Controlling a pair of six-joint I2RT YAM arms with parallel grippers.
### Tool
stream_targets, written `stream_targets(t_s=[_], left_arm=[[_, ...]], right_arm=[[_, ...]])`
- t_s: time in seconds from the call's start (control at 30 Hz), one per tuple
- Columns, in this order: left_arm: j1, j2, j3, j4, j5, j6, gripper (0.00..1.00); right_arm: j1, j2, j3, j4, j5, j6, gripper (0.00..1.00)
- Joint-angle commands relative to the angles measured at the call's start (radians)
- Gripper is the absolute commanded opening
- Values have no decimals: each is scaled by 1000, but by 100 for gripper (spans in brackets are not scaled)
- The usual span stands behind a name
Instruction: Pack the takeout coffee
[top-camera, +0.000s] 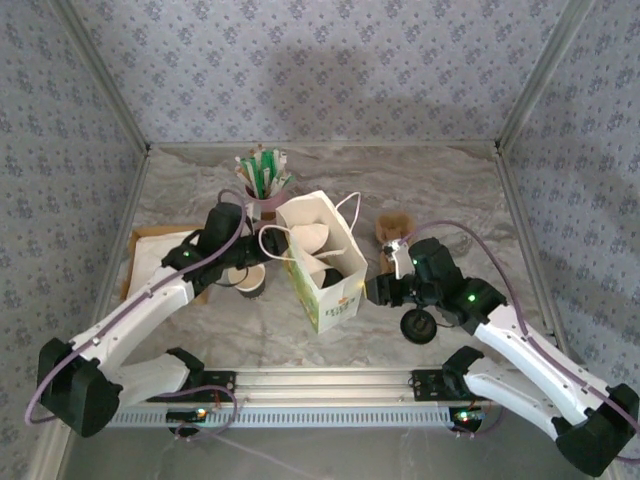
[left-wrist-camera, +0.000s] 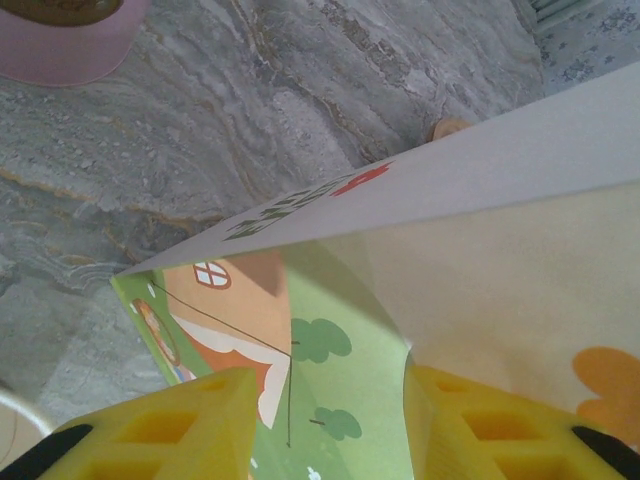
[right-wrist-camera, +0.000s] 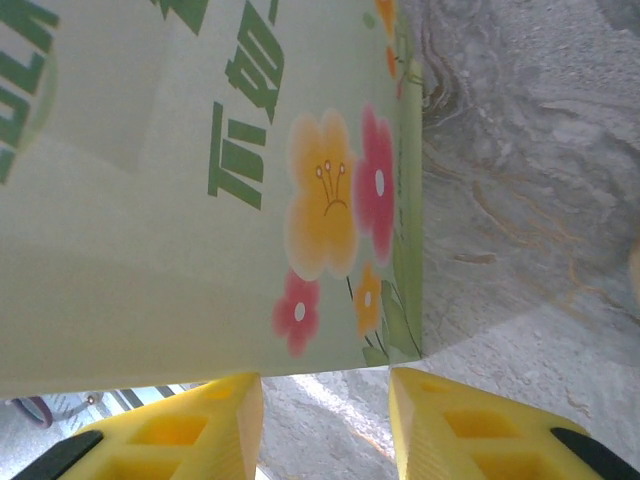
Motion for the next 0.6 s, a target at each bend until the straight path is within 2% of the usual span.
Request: stream_targets(t_s=[0.0,0.3,0.57], left_arm=[[20,17,52,53,29,17,42],[86,77,91,82,66,35,42],[145,62,66,73,83,32,43]], right_arm=[[29,13,-2,47,6,23,40],[98,62,3,89,41,43,40],[139,72,18,79,95,56,41]])
